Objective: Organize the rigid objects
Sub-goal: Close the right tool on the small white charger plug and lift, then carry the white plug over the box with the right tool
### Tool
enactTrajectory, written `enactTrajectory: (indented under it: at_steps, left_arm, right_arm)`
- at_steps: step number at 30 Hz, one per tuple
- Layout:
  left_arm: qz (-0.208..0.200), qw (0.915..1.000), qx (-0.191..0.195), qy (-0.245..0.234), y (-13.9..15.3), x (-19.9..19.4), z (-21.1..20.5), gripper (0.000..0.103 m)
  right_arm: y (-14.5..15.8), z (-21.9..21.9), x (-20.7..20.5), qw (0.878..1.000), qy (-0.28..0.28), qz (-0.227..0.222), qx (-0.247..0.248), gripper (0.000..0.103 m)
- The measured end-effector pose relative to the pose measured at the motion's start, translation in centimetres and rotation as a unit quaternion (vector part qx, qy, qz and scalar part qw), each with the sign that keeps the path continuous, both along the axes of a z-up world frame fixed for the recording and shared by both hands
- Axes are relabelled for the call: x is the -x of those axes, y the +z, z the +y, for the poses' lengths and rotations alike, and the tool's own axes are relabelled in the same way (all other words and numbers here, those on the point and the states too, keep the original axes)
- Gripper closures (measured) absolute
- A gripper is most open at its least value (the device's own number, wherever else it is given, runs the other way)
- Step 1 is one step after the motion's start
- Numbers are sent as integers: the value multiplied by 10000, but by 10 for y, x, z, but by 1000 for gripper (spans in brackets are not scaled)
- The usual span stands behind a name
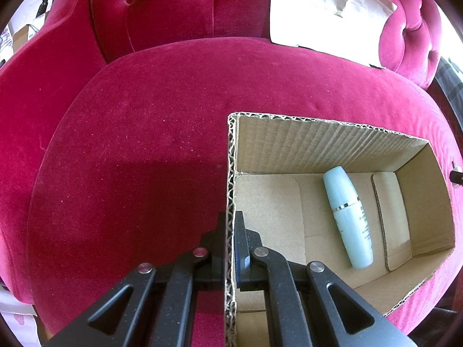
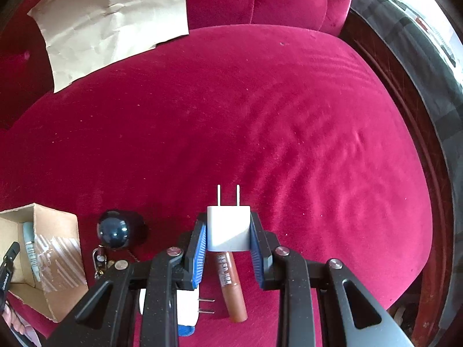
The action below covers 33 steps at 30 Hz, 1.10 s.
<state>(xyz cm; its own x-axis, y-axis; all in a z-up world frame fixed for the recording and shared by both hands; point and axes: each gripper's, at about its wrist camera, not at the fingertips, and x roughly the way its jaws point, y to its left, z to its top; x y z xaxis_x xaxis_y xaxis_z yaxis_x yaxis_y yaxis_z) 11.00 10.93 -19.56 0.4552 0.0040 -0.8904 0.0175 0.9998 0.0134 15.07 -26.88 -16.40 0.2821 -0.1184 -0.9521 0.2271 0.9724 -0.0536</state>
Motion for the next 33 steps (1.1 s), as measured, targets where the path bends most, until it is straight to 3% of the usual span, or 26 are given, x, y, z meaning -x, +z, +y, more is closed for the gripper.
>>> enactTrajectory:
  at_steps: [19, 33]
  left_arm:
    - [-3, 10000, -9, 1, 1, 1, 1, 100]
    - [0, 10000, -9, 1, 1, 0, 0, 100]
  right_arm:
    - [43, 55, 12, 9987, 400, -279, 162, 75]
    - [57, 90, 10, 9950, 847, -495, 180, 75]
